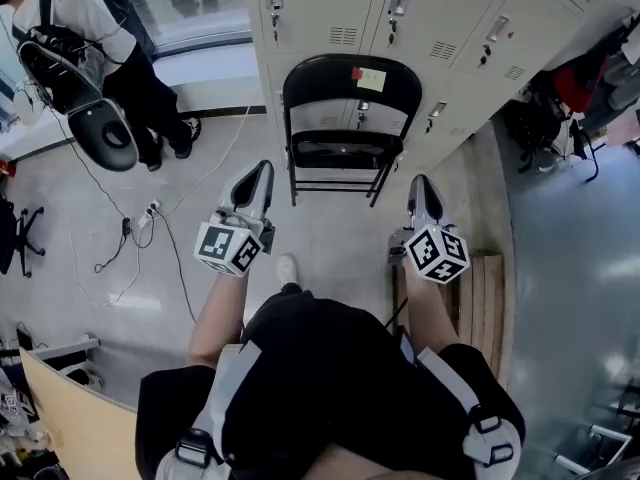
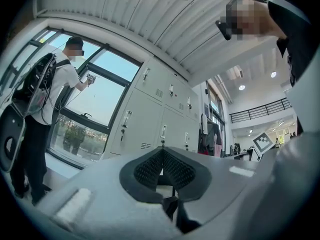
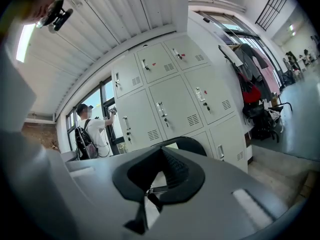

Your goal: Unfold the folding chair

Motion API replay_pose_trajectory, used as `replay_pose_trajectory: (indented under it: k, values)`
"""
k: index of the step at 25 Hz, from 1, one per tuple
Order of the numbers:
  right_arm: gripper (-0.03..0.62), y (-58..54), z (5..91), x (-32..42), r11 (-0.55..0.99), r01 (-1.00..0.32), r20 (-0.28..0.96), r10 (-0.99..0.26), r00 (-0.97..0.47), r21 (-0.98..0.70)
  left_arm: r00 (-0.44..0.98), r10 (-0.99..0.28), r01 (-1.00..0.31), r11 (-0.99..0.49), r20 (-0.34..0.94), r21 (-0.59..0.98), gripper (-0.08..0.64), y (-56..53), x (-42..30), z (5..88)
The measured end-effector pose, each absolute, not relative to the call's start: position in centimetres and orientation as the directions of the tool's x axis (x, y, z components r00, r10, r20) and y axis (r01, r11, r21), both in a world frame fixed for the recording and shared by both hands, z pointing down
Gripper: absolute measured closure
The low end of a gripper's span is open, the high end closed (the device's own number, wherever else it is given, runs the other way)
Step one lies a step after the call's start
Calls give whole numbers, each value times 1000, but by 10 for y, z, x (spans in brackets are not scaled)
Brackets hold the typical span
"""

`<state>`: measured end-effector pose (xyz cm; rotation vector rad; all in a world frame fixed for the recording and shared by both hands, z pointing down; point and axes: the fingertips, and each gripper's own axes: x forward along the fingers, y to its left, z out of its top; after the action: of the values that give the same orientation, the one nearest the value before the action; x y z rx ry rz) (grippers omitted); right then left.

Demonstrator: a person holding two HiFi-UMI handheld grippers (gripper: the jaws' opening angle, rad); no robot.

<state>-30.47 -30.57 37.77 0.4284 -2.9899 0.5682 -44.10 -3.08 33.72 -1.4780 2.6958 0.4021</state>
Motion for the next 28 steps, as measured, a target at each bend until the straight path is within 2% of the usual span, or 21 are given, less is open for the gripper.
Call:
replay_pose_trajectory:
  k: [10,16,19,24,28]
  values:
    - [565,-297,416,-387,856,-326,235,-248,-940,-402,-526,-844,-835,491,-100,249,560,-20,-533,369]
    - [520,-290,427,-436,858,-319,234,-240,-942,-403,-505,-861,-841,474,-63,260,560,-24,-572,391]
    - [504,-290,444,-447,843,-348,262,-257,-930,-410,-488,-871,-850,460,-56,257,560,-20,-584,398]
    - [442,-279,475,-456,824,-356,328,-221,-919,-441,-478,-878,-845,465,17,263,559,-15,-599,430]
    - [425,-288,505,-456,775,-413,397,-229,-889,-478,-456,-888,-846,454,62,279,558,-35,-606,454]
